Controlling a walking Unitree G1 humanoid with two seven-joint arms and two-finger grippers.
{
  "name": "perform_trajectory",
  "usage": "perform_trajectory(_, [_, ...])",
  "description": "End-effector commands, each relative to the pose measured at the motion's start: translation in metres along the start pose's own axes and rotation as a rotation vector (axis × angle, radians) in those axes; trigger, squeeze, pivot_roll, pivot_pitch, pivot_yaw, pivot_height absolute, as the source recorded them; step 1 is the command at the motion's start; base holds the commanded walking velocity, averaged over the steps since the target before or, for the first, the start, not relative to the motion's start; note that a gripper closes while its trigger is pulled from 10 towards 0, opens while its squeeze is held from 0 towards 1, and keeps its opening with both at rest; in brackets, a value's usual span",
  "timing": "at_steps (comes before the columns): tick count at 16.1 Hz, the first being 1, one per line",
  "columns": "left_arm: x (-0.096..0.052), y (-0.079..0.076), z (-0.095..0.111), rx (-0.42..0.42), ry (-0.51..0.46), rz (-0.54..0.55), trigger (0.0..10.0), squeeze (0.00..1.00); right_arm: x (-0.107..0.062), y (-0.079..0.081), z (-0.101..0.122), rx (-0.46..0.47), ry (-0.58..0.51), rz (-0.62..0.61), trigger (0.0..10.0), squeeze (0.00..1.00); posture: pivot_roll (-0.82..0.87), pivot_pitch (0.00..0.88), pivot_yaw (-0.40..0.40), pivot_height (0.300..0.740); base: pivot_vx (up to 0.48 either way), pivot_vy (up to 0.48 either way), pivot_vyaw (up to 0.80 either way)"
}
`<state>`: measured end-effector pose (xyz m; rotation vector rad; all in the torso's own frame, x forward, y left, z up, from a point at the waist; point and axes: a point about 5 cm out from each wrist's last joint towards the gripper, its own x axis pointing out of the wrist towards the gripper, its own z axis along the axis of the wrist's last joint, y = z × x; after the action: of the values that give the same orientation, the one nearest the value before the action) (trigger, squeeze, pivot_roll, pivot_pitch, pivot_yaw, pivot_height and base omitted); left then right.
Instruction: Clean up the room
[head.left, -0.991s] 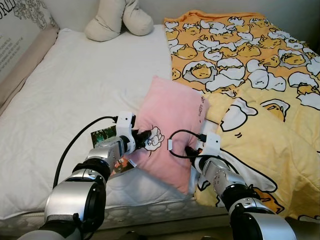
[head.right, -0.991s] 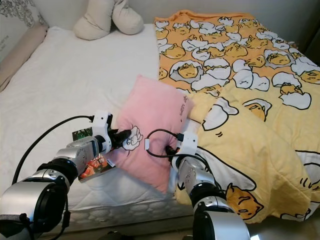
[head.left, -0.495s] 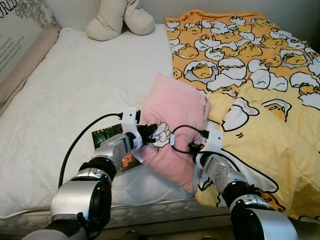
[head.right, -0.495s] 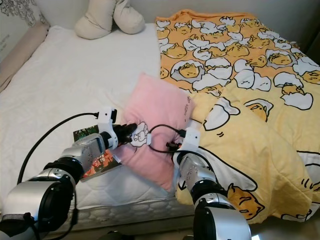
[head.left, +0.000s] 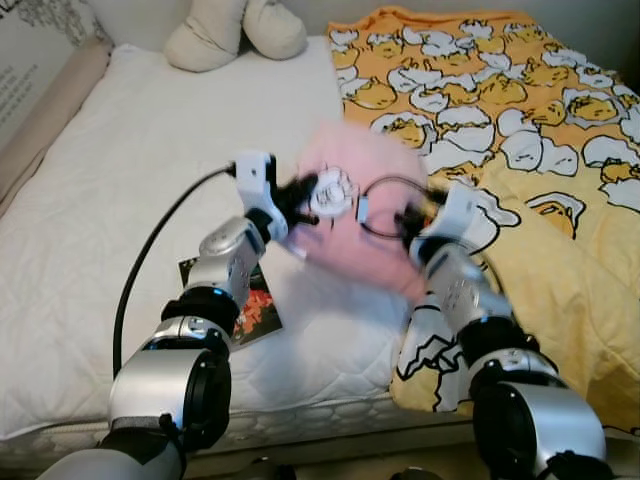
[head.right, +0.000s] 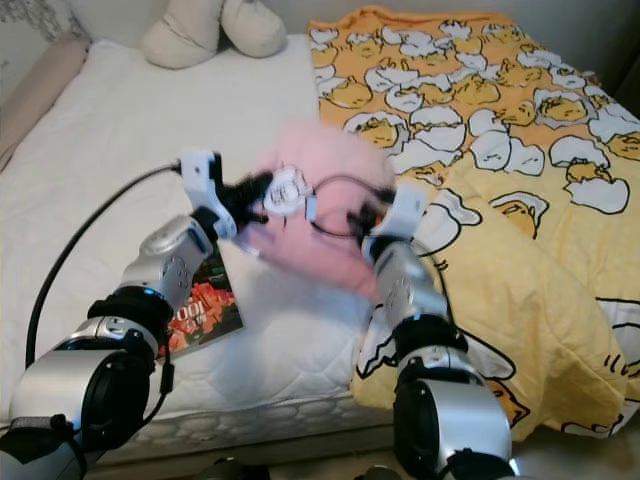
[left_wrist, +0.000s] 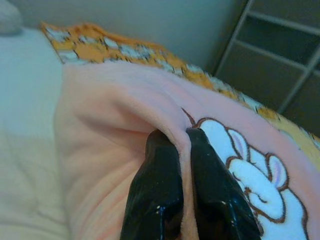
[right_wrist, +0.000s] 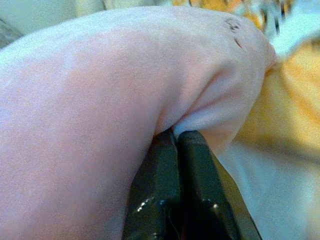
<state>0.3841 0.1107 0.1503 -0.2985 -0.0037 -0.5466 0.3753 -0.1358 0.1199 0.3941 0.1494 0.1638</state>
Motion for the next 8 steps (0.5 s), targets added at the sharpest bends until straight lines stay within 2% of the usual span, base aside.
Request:
perform_trajectory(1, [0.0,0.0,0.008,0.01,-0.059,0.017,0.0,0.0,0.005,0.016,0.021,-0.057,-0.084,0.068,0.0,0.0,-0.21,0.0,0.09,0.74,0.0,0.0,0.0])
perform_trajectory(4, [-0.007,0.007,0.008,0.031,-0.099,0.107,0.0,0.0,0.003,0.018,0.039,-0.155,-0.161,0.086,0.0,0.0,-0.21,0.0,0.089,0.74,0.0,0.0,0.0])
perform_trajectory(5, [-0.007,0.008,0.008,0.052,-0.094,0.116,0.0,0.0,0.003,0.018,0.041,-0.159,-0.169,0.086,0.0,0.0,-0.2,0.0,0.085,0.74,0.0,0.0,0.0])
perform_trajectory(6, [-0.008,0.008,0.009,0.077,-0.096,0.137,3.0,0.0,0.003,0.017,0.043,-0.162,-0.169,0.085,0.0,0.0,-0.2,0.0,0.084,0.74,0.0,0.0,0.0])
perform_trajectory(7, [-0.008,0.008,0.011,0.083,-0.109,0.149,9.3,0.0,0.004,0.016,0.043,-0.164,-0.166,0.083,0.0,0.0,-0.2,0.0,0.081,0.74,0.0,0.0,0.0])
perform_trajectory(8, [-0.007,0.008,0.014,0.094,-0.129,0.177,10.0,0.0,0.004,0.014,0.042,-0.167,-0.159,0.079,0.0,0.0,-0.2,0.0,0.076,0.74,0.0,0.0,0.0])
